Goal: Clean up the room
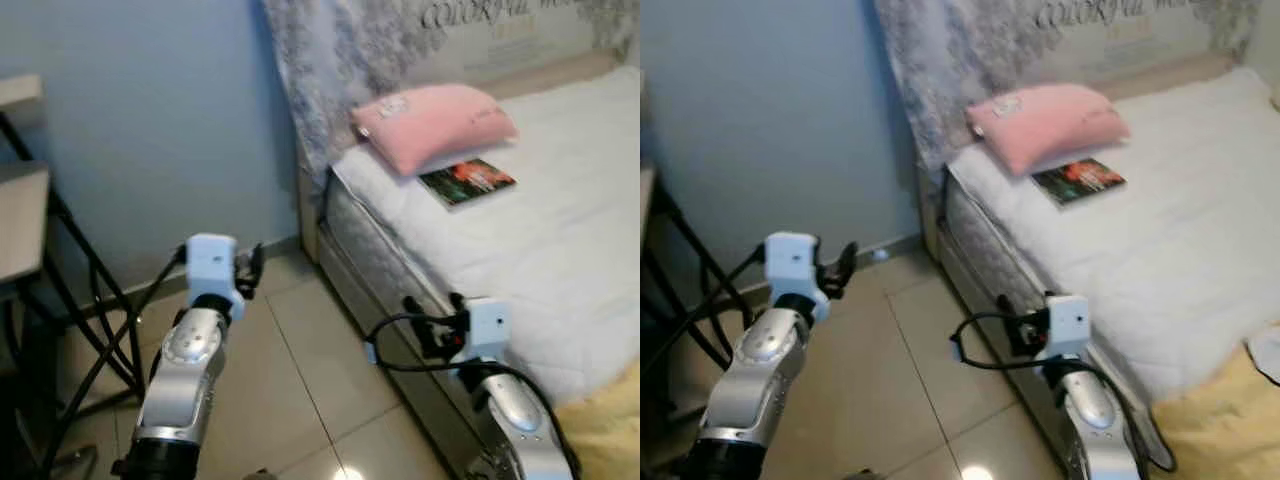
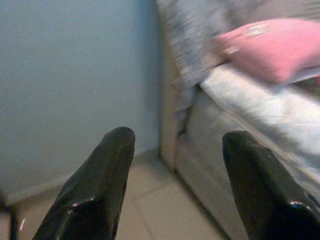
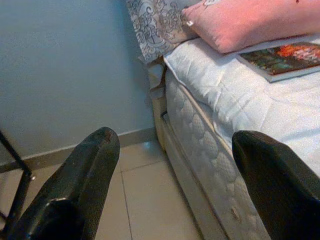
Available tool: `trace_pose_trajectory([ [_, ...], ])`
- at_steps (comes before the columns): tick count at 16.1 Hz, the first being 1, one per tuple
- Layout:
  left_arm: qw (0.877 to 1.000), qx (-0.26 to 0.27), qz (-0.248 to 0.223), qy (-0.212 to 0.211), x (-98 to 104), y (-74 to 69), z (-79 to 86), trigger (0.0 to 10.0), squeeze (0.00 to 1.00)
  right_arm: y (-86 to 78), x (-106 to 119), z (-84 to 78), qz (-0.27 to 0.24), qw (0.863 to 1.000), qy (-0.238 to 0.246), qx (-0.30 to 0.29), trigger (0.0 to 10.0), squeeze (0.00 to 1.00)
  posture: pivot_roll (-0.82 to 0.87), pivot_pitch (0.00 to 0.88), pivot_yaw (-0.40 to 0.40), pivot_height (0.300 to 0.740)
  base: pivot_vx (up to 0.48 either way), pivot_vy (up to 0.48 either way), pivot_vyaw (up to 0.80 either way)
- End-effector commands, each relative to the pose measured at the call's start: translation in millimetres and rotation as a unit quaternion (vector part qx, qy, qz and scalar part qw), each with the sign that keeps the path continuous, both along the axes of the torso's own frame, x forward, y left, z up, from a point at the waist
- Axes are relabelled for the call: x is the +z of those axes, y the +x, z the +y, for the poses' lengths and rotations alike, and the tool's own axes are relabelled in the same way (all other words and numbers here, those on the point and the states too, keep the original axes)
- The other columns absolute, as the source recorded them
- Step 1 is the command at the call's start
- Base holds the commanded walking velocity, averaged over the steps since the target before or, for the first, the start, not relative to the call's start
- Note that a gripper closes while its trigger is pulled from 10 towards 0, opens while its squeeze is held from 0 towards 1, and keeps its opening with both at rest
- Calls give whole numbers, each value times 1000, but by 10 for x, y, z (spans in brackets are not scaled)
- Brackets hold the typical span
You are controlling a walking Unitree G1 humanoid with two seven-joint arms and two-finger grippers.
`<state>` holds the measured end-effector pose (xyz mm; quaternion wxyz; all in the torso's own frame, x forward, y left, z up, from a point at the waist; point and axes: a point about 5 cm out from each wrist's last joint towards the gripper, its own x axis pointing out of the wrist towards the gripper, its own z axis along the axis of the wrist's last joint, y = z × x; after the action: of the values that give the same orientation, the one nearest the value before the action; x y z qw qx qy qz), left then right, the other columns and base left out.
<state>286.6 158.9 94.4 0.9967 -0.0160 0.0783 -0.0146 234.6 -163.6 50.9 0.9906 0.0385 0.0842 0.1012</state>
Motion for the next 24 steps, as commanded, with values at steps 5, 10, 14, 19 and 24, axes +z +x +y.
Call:
trace_pose_trajectory([
  [5,1000,1,-6,18,16,26,20,10000,0,101,37,-3,-8,1000,-8,-1,10000,0,45,0,32,740,282,389,431],
  [10,998,-13,15,56,-39,-25,-1,10000,0,49,-52,-46,6,1000,4,-5,10000,0,63,0,40,740,60,75,646],
  [14,998,-21,12,58,-36,3,-87,10000,0,111,-68,43,7,1000,12,19,10000,0,84,0,22,740,0,0,611],
  [19,998,-13,2,67,4,45,-60,10000,0,148,-70,32,6,999,9,39,10000,0,91,0,9,740,0,0,603],
  [24,996,-24,-21,85,59,118,-65,10000,0,188,-27,-84,-9,1000,17,-13,10000,0,77,0,16,740,0,0,551],
])
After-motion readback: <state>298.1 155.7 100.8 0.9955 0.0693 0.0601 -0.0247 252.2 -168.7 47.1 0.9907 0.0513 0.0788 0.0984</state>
